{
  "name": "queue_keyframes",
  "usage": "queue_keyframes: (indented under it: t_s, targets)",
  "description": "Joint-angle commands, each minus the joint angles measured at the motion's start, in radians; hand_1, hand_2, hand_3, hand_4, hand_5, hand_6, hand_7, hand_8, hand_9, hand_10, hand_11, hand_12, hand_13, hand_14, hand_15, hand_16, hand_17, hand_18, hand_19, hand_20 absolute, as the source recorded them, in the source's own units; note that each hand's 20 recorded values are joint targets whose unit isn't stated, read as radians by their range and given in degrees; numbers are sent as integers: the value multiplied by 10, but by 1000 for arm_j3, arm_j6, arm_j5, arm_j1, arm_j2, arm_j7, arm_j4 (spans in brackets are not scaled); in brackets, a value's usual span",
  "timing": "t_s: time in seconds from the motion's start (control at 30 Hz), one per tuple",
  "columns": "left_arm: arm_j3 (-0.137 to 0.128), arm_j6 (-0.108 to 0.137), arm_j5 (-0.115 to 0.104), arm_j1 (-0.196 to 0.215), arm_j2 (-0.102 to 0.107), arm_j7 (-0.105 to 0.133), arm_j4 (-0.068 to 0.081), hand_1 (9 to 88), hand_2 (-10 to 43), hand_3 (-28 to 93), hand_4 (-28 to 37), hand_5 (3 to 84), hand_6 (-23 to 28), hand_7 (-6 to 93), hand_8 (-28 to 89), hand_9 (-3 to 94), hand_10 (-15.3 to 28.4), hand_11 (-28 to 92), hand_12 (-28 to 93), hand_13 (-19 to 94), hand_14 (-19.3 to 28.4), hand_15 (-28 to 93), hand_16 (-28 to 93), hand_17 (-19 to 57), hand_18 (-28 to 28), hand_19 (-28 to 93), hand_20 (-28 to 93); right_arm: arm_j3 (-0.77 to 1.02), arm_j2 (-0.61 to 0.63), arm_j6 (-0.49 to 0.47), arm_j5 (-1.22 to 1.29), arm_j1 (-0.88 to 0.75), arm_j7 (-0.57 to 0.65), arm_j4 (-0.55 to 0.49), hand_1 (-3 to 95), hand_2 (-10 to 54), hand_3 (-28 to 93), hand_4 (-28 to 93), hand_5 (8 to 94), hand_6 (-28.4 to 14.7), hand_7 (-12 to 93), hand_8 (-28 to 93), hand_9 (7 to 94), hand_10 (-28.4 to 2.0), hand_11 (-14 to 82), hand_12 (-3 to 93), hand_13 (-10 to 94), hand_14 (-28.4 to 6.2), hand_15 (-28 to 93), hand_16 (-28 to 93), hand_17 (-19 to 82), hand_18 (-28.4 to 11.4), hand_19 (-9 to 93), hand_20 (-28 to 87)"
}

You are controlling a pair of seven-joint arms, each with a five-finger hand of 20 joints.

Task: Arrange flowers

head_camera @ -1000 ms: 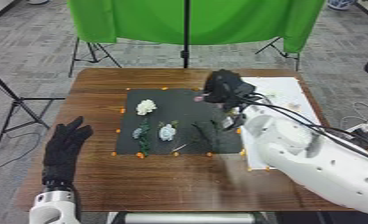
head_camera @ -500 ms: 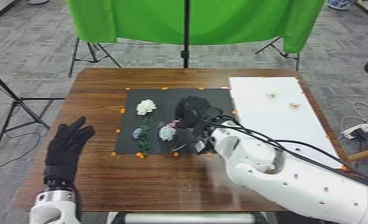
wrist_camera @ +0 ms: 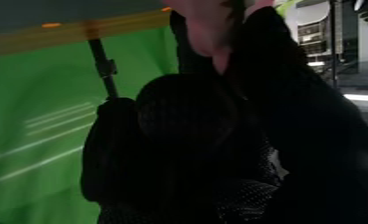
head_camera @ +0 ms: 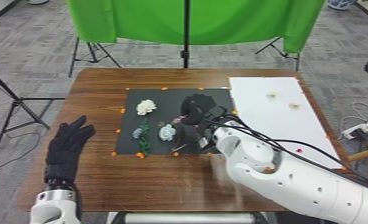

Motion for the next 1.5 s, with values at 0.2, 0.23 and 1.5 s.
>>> queue_keyframes:
  t_s: [0.2,0.23,1.5]
  targets:
    - [-5,-17,9,13,-12,-14,3,198,62,638,-283,458,40,115,-47,455,136,189,153,316,169,228,21,13,133,76,194,6,15,-42,15,-7,-9,-26,542,-95,545,-156,740,1,150,52,832,-98,120,310,887,-24,560,359,629,-106,932,527]
    - [-4,-16,8,11,-11,-14,4,199,61,638,-283,457,40,115,-47,455,136,189,153,316,169,227,21,13,133,76,194,8,18,-45,14,-8,-11,-30,533,-95,555,-158,735,1,151,49,825,-97,123,306,887,-23,560,358,629,-106,932,527]
    - [-21,-12,11,28,-6,-6,-9,203,57,639,-283,457,40,115,-47,455,135,189,154,316,169,227,21,14,134,74,194,526,218,-444,51,-160,290,217,352,-95,612,-158,411,-25,35,-47,432,-200,47,120,771,-102,470,296,501,-165,876,420]
